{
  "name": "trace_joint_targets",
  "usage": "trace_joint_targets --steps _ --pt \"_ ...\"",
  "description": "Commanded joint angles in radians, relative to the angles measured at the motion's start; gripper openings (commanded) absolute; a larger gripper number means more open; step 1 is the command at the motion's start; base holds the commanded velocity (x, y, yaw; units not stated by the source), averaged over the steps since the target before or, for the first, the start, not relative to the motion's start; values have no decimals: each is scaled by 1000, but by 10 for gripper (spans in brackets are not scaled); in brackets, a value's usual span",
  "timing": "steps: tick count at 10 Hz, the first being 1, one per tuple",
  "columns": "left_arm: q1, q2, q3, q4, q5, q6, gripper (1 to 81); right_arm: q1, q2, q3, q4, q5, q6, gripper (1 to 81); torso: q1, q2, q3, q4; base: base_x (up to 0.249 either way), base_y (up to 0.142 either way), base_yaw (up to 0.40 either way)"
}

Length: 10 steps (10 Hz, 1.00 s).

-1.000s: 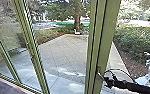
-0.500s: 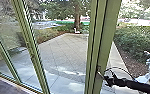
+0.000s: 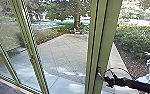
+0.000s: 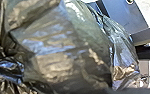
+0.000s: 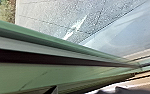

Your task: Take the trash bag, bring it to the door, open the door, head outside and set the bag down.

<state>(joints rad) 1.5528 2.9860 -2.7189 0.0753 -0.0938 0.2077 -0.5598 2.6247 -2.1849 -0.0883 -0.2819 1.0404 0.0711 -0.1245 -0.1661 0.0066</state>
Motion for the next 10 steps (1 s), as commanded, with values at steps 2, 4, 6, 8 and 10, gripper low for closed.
trace_joint_targets --steps 2,4,6,8,10 --pt "-24 -5 -1 1 62 2 10 -24 129 21 -62 -230 13 811 -1 0 0 0 76 0 0" --pt "-23 -7 -1 1 62 2 10 -15 129 21 -62 -217 13 811 -1 0 0 0 75 0 0" --pt "-23 -7 -1 1 63 2 10 -4 123 21 -62 -209 15 811 -1 0 0 0 76 0 0" --pt "-23 -7 -1 0 62 2 10 5 111 25 -60 -204 15 811 -1 0 0 0 75 0 0" --pt "-21 -7 -1 0 62 2 10 16 99 27 -53 -204 15 811 -1 0 0 0 75 0 0"
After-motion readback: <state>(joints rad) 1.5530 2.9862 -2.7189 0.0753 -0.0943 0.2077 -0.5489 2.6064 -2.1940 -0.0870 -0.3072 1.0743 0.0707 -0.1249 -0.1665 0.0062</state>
